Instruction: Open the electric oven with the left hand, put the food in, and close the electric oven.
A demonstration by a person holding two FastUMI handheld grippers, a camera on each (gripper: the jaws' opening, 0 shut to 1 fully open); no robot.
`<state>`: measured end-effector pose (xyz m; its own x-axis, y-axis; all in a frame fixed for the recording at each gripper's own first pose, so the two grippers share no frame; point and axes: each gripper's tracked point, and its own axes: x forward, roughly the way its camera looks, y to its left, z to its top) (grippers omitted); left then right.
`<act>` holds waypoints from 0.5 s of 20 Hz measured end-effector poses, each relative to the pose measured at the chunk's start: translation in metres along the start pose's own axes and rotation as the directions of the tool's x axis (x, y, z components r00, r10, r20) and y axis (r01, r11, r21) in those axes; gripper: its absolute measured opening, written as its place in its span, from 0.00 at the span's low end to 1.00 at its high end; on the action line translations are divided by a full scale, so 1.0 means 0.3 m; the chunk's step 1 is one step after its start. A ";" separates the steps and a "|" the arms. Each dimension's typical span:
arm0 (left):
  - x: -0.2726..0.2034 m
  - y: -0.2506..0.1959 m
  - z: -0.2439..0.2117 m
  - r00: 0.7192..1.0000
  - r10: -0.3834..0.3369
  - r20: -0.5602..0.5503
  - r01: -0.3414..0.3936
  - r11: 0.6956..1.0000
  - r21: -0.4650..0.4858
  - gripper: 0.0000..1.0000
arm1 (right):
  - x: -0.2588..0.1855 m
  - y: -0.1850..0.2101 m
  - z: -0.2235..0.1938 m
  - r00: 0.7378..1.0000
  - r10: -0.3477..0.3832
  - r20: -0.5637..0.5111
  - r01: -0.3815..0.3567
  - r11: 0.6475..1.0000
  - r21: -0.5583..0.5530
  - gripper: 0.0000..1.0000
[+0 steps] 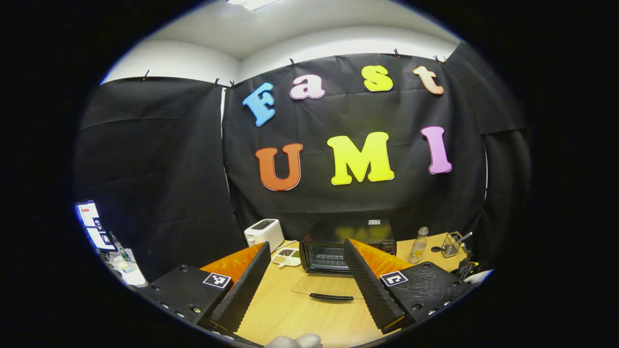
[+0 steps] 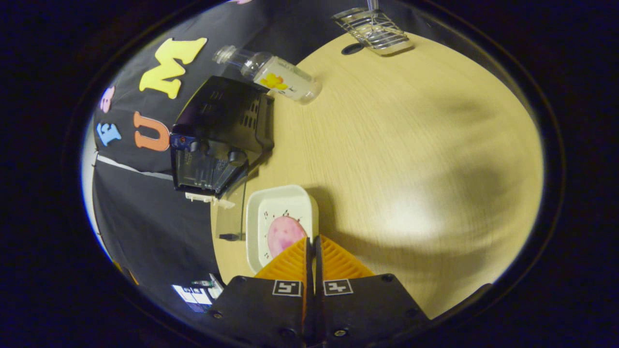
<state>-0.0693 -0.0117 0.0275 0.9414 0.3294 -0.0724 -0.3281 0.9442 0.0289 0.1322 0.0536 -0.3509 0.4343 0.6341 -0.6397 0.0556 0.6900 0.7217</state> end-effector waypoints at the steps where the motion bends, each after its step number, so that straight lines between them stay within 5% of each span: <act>1: 0.011 0.005 0.001 1.000 -0.016 0.005 0.016 1.000 0.002 0.96 | -0.018 0.021 0.001 1.000 0.004 0.019 -0.004 1.000 0.000 0.00; 10: 0.136 0.113 -0.027 0.980 -0.198 0.016 0.198 0.980 0.019 0.96 | -0.055 0.345 -0.048 0.978 0.035 0.204 -0.053 0.995 0.082 0.04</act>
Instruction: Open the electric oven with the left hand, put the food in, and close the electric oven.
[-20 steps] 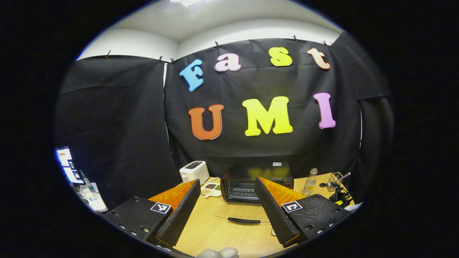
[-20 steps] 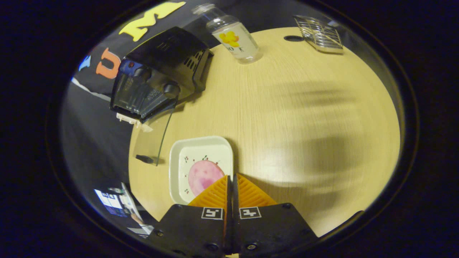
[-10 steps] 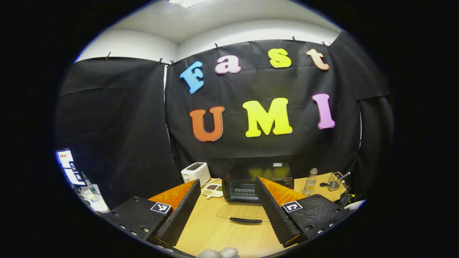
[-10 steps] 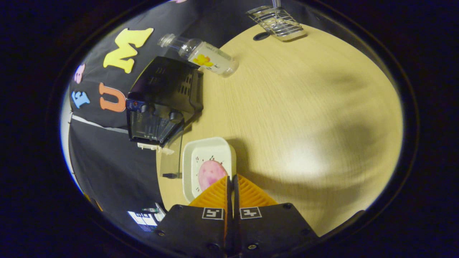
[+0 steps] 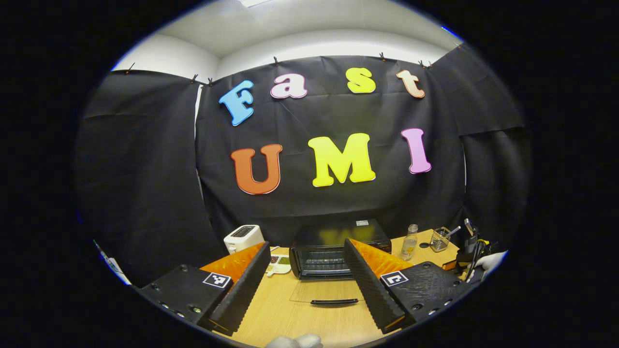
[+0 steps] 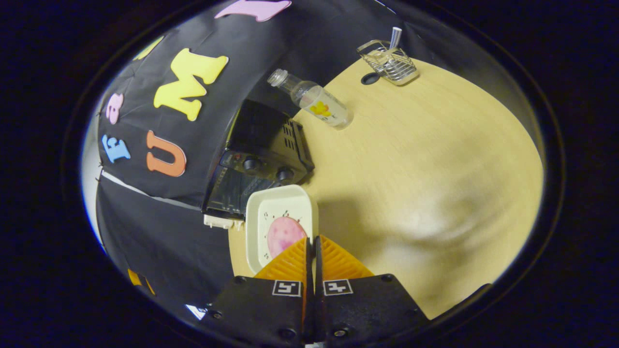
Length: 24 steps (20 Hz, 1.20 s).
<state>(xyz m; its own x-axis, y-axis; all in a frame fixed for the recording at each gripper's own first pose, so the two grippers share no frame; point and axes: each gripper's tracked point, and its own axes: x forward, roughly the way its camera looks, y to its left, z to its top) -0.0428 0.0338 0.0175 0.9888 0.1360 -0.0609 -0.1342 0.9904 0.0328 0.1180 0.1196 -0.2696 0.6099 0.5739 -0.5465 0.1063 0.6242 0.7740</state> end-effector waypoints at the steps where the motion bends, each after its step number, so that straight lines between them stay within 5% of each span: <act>1: 0.009 0.024 -0.014 1.000 -0.014 -0.006 0.014 1.000 0.001 0.96 | 0.012 0.047 -0.023 1.000 0.014 0.011 -0.014 1.000 0.009 0.04; 6: 0.035 0.135 -0.052 0.998 -0.059 -0.020 0.060 0.998 0.021 0.96 | 0.149 0.216 -0.185 0.998 0.027 0.060 -0.032 0.997 0.076 0.00; 15: 0.041 0.276 -0.117 0.998 -0.011 -0.065 0.013 0.999 0.030 0.96 | 0.462 0.400 -0.357 0.996 0.020 0.082 -0.036 0.980 0.196 0.00; 24: 0.078 0.367 -0.166 0.996 0.031 -0.087 -0.026 0.998 0.058 0.96 | 0.634 0.432 -0.147 0.977 -0.014 0.212 -0.037 0.970 0.239 0.04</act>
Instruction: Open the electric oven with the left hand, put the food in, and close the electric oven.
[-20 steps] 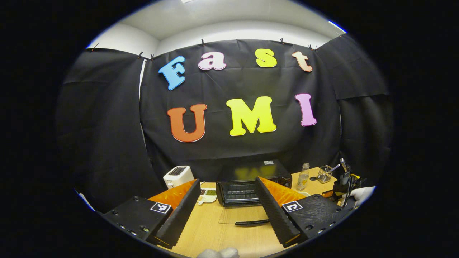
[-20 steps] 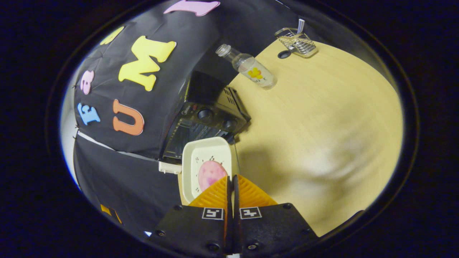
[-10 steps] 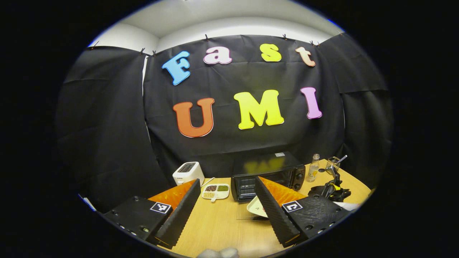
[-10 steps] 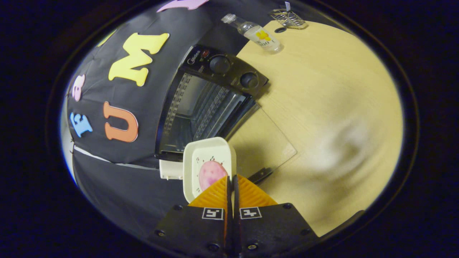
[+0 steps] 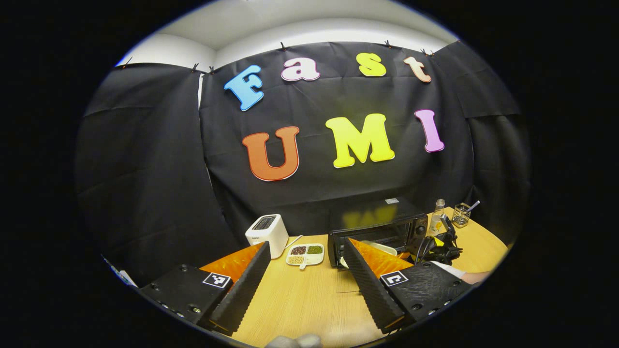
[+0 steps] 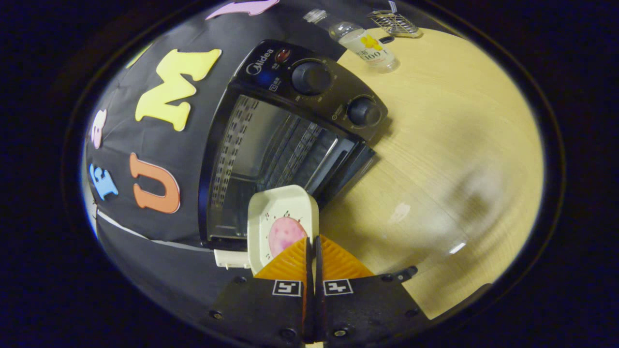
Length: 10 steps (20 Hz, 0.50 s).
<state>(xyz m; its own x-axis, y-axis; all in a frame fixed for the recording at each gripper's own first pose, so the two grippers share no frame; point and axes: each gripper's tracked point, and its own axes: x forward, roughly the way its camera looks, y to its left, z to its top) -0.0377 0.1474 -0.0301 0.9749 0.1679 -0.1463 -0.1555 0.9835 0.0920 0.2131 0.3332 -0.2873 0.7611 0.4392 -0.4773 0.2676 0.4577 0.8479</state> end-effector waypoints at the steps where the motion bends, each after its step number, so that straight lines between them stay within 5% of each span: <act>1: 0.004 -0.002 -0.008 1.000 0.003 -0.007 -0.003 1.000 -0.002 0.96 | 0.028 0.006 0.032 1.000 0.000 0.022 0.000 1.000 0.010 0.04; 5: 0.043 -0.002 -0.029 1.000 0.011 -0.020 -0.011 1.000 -0.005 0.96 | 0.112 0.024 0.146 0.995 0.003 0.095 -0.006 1.000 0.026 0.00; 10: 0.075 0.000 -0.039 0.999 0.030 -0.025 -0.030 0.999 -0.017 0.96 | 0.161 0.113 0.242 0.975 0.119 0.186 -0.109 0.992 -0.062 0.06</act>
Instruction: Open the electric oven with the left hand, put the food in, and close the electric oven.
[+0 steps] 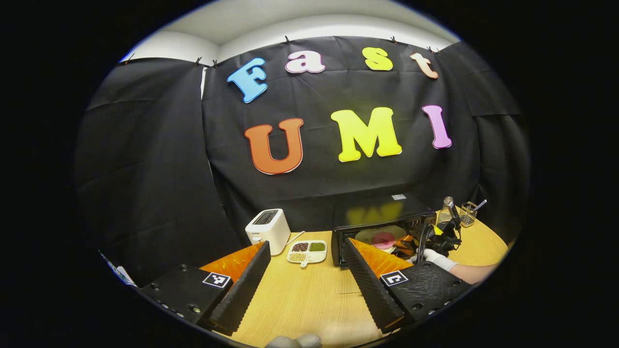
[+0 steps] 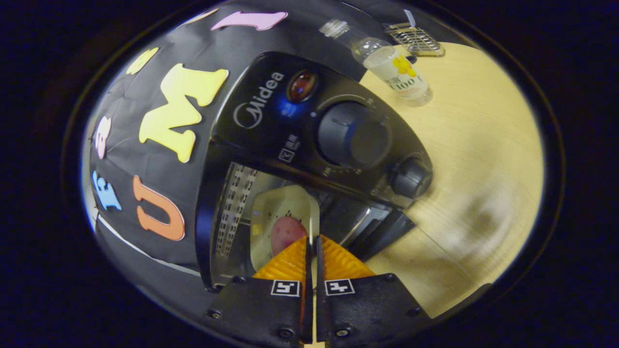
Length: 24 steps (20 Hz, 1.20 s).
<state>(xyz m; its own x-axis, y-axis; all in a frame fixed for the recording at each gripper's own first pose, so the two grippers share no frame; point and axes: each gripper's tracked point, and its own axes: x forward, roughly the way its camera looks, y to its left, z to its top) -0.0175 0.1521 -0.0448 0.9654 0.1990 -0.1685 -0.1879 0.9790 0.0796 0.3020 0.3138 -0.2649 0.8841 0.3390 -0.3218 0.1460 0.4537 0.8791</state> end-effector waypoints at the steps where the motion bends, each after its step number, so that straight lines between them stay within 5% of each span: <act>1: -0.001 0.004 -0.006 1.000 0.004 -0.006 -0.004 1.000 -0.003 0.96 | 0.005 0.022 -0.002 0.999 0.032 -0.006 -0.032 0.999 -0.007 0.07; 3: -0.007 0.003 -0.008 1.000 0.008 -0.007 -0.008 1.000 -0.007 0.96 | 0.002 0.032 0.000 0.999 0.051 -0.018 -0.052 0.999 -0.011 0.13; 5: -0.009 0.010 -0.006 1.000 0.015 -0.004 -0.015 1.000 -0.007 0.96 | -0.025 0.036 0.032 0.999 0.043 0.016 -0.042 0.999 -0.035 0.42; 6: -0.010 0.011 -0.004 1.000 0.015 0.000 -0.015 1.000 -0.011 0.96 | -0.039 0.034 0.040 0.999 0.038 0.021 -0.037 0.998 -0.060 0.34; 10: -0.020 0.002 -0.011 1.000 0.010 0.007 -0.010 1.000 -0.014 0.96 | -0.130 0.041 0.046 1.000 0.025 -0.006 -0.025 0.992 -0.124 0.60; 13: -0.029 -0.011 -0.015 1.000 -0.004 0.019 0.004 1.000 -0.012 0.96 | -0.247 0.043 0.084 1.000 0.013 0.024 -0.008 0.974 -0.225 0.59; 14: -0.029 -0.021 -0.020 1.000 -0.012 0.020 0.012 1.000 -0.016 0.96 | -0.290 0.050 0.092 0.999 0.016 0.028 -0.007 0.959 -0.283 0.72; 15: -0.031 -0.030 -0.026 1.000 -0.020 0.020 0.020 1.000 -0.022 0.96 | -0.334 0.049 0.099 0.999 0.010 0.034 0.003 0.937 -0.349 0.72; 16: -0.033 -0.040 -0.030 0.999 -0.030 0.022 0.030 0.999 -0.027 0.96 | -0.380 0.049 0.106 0.999 0.005 0.036 0.011 0.908 -0.419 0.85; 18: -0.031 -0.065 -0.039 0.999 -0.046 0.027 0.047 0.998 -0.031 0.96 | -0.477 0.063 0.138 0.998 0.003 0.061 0.030 0.843 -0.537 0.92; 24: -0.013 -0.175 -0.087 0.994 -0.108 0.030 0.109 0.993 -0.036 0.96 | -0.743 0.078 0.273 0.987 0.011 0.163 0.118 0.642 -0.757 0.95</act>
<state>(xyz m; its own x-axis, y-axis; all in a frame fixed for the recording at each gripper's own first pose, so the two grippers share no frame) -0.0162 0.1012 -0.0739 0.9850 0.0906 -0.1467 -0.0879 0.9958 0.0251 0.1447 0.1812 -0.1438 0.9462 0.2052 -0.2503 -0.1383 0.9555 0.2604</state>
